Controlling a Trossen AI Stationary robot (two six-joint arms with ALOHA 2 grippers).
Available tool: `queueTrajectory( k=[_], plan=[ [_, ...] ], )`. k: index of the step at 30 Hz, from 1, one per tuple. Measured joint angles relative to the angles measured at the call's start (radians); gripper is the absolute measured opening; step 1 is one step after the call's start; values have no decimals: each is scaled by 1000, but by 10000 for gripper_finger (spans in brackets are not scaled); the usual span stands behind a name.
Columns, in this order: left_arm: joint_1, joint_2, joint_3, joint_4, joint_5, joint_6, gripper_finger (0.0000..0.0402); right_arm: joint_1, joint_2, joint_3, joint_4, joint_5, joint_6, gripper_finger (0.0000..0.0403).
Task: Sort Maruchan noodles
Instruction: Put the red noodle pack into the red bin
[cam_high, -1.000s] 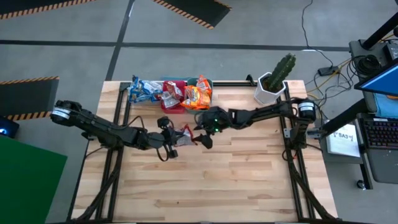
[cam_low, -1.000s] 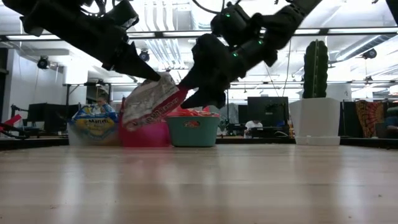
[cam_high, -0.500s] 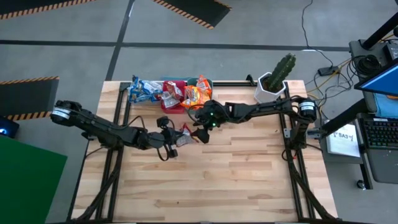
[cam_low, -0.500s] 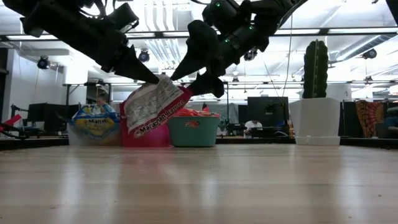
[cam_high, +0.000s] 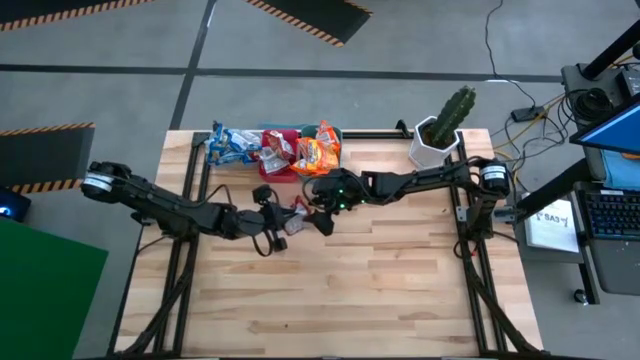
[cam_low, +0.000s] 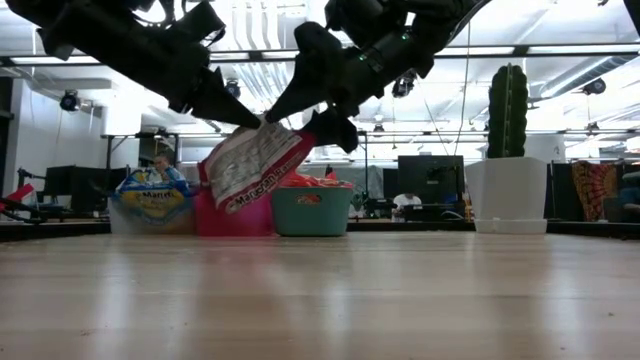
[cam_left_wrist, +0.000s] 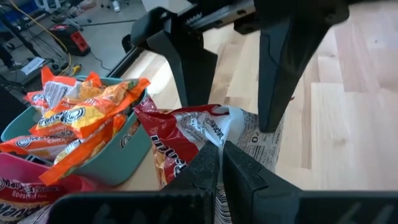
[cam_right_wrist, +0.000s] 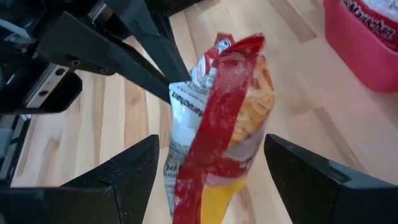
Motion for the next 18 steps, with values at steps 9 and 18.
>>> queueTrajectory(
  k=[9,18],
  plan=[
    [8,0,0,115,1,31,0,14,1,-9,39,39,-4,263],
    [8,0,0,151,1,46,0,15,2,-10,41,79,-22,199]
  ],
)
